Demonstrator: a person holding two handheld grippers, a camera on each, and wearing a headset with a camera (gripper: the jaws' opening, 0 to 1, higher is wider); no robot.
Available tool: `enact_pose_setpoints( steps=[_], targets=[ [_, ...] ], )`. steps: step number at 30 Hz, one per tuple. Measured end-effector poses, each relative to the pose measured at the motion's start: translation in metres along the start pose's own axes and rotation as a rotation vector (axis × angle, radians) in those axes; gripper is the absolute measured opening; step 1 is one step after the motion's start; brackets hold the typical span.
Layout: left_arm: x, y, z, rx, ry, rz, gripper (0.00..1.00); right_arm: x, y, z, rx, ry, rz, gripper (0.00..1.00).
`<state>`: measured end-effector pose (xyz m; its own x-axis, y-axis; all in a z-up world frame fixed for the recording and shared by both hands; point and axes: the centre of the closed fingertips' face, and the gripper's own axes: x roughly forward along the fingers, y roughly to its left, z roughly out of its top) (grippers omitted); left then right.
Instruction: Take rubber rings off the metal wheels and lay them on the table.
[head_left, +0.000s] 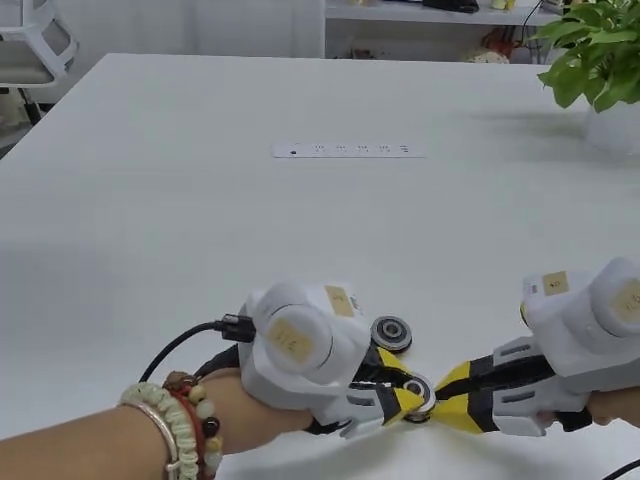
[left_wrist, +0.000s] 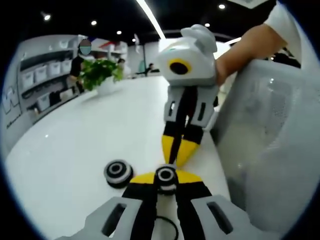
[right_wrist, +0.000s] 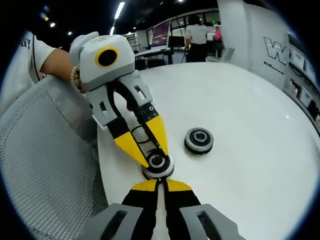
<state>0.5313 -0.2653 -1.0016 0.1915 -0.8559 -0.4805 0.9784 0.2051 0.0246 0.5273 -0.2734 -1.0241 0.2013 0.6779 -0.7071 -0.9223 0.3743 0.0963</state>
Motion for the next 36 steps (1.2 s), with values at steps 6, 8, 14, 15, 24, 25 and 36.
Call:
enact_pose_setpoints(
  steps=[6,8,14,15,24,25,36],
  targets=[
    [0.000,-0.001,0.000,0.000,-0.001,-0.001,0.14,0.001,0.000,0.001,0.006,0.016,-0.007,0.00],
    [-0.001,0.000,-0.001,0.001,0.000,0.000,0.14,0.001,-0.001,0.001,0.022,0.020,-0.012,0.00],
    [-0.001,0.000,-0.002,0.002,-0.001,-0.001,0.14,0.001,-0.003,0.001,0.104,0.022,-0.008,0.00],
    [-0.001,0.000,-0.002,0.003,0.000,0.000,0.14,-0.001,-0.004,0.001,0.132,0.018,-0.010,0.00],
    [-0.002,0.000,-0.003,0.009,-0.003,0.003,0.14,-0.004,-0.004,0.003,0.299,-0.023,0.014,0.00],
    [-0.002,0.000,-0.003,0.009,-0.004,0.003,0.13,-0.006,-0.009,0.005,0.316,-0.042,0.012,0.00],
    [-0.002,0.000,-0.003,0.005,-0.018,0.012,0.13,-0.009,-0.002,0.016,0.522,-0.110,0.051,0.00]
  ],
)
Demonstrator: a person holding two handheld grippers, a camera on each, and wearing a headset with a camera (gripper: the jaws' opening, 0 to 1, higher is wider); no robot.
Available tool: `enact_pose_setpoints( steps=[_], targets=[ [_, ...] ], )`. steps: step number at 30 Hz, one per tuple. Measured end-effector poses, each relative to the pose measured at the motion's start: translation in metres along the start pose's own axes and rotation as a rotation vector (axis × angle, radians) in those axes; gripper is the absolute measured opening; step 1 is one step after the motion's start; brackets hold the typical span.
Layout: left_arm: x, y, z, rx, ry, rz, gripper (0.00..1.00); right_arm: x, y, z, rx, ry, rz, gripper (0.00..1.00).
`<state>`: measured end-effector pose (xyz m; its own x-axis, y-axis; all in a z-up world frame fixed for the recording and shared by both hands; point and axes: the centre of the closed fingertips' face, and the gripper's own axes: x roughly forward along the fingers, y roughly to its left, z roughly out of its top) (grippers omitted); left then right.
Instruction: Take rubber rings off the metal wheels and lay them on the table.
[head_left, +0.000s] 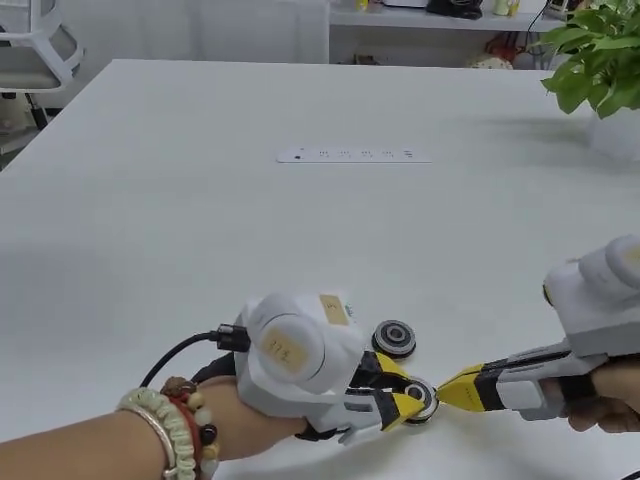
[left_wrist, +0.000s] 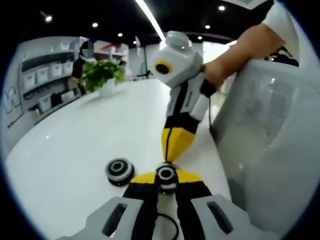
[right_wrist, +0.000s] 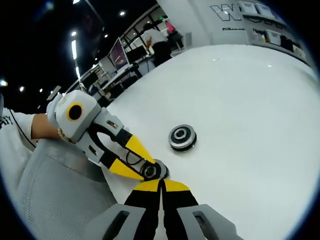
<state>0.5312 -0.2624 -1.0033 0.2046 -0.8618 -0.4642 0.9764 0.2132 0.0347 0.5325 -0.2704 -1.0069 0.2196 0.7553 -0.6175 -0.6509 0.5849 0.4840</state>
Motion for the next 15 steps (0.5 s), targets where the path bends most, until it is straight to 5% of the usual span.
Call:
enact_pose_setpoints(
  steps=[15],
  targets=[
    [-0.0002,0.0001,-0.0003,0.007,0.004,-0.001,0.13,-0.0001,0.0064,0.0008,-0.025,0.002,-0.005,0.00]
  ],
)
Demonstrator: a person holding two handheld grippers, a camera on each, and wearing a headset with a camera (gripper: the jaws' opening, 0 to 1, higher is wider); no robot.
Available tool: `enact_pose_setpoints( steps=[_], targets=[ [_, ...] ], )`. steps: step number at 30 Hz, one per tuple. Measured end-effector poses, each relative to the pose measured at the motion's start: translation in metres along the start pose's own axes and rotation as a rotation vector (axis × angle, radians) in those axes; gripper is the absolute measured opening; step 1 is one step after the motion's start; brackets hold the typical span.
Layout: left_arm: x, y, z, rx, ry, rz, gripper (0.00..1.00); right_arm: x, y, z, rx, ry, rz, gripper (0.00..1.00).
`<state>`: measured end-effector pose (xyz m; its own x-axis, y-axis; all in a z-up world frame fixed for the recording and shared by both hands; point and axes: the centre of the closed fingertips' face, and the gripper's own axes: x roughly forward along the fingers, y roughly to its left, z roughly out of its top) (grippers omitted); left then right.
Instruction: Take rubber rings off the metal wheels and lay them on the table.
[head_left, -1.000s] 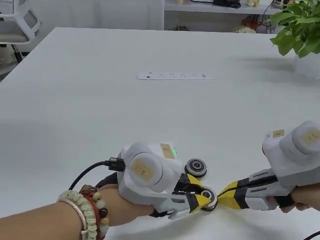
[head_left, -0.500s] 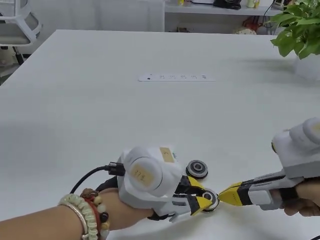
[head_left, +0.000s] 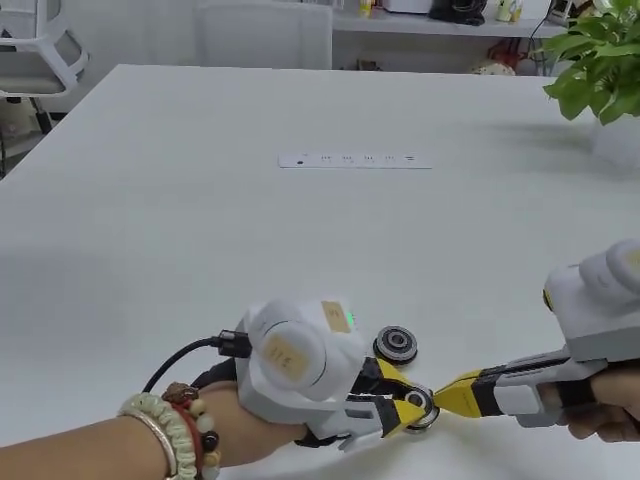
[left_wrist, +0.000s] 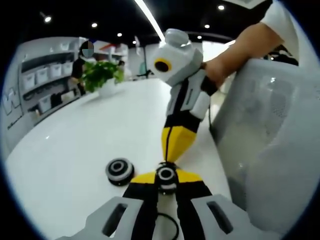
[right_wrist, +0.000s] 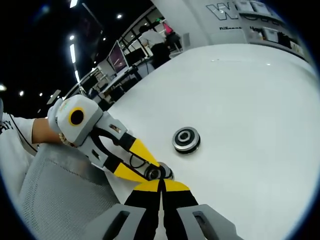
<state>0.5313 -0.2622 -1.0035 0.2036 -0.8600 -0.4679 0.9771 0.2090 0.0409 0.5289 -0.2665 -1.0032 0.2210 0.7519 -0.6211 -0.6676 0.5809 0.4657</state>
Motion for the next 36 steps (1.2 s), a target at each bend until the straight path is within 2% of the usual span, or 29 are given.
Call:
enact_pose_setpoints(
  steps=[6,18,36],
  targets=[
    [0.0001,0.0002,0.0001,0.005,0.000,-0.001,0.13,0.0000,0.0004,0.0011,-0.040,0.003,0.002,0.00],
    [-0.0002,-0.0002,-0.0001,0.007,0.000,-0.002,0.13,-0.0001,0.0076,0.0030,-0.059,-0.001,0.016,0.00],
    [-0.0008,-0.0005,-0.0002,0.009,0.001,-0.004,0.13,-0.0008,0.0095,0.0042,-0.075,-0.004,0.024,0.00]
  ],
)
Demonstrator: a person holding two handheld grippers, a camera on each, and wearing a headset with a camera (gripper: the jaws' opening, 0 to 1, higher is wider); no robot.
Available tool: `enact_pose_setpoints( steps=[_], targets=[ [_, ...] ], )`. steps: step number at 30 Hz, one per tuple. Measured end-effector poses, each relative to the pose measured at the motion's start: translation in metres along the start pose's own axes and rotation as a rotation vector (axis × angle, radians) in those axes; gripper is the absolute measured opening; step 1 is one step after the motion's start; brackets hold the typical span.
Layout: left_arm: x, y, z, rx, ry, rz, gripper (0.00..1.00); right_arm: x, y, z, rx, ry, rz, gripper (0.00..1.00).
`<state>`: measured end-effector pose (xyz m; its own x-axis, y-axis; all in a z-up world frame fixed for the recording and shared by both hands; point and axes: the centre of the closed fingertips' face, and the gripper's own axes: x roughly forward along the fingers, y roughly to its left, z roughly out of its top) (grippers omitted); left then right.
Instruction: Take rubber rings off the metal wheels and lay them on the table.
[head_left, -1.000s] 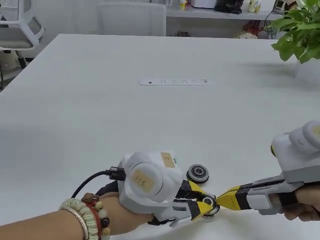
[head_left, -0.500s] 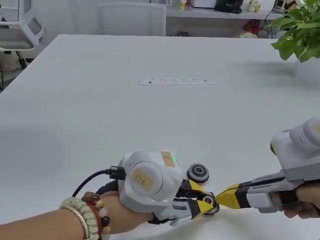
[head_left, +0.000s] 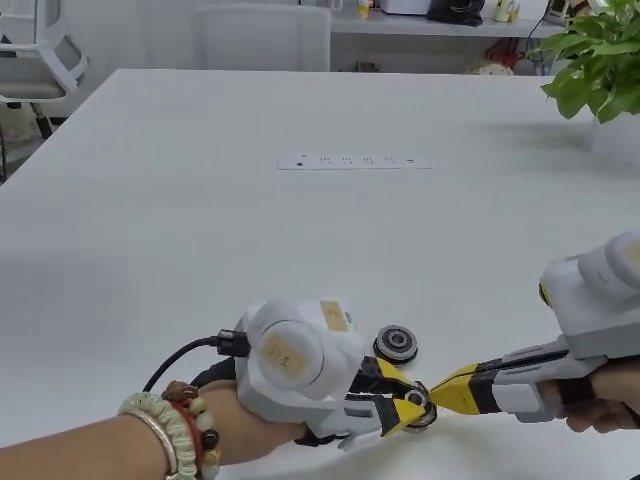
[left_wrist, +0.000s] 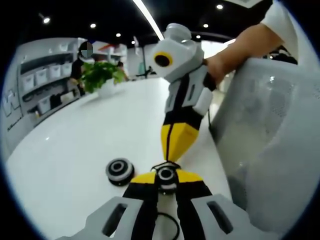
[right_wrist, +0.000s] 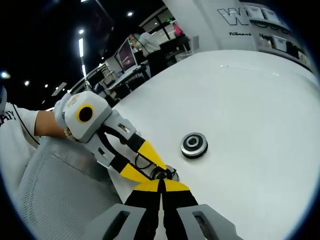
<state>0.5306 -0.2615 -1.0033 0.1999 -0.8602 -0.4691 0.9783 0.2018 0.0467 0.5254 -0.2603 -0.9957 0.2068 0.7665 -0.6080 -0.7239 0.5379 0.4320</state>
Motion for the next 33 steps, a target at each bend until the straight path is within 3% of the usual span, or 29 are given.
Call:
enact_pose_setpoints(
  steps=[8,22,25,33],
  targets=[
    [0.000,0.000,0.000,0.000,0.001,0.003,0.13,0.001,0.005,0.001,-0.017,-0.003,0.018,0.00],
    [0.000,0.000,0.000,0.000,0.001,0.003,0.13,-0.001,0.008,0.005,0.033,-0.032,0.043,0.00],
    [0.000,0.000,0.000,0.000,0.000,0.003,0.13,-0.001,0.010,0.011,0.051,-0.065,0.056,0.00],
    [-0.001,0.000,0.000,-0.006,0.000,0.004,0.13,0.001,0.001,0.003,0.020,-0.017,0.004,0.00]
  ],
)
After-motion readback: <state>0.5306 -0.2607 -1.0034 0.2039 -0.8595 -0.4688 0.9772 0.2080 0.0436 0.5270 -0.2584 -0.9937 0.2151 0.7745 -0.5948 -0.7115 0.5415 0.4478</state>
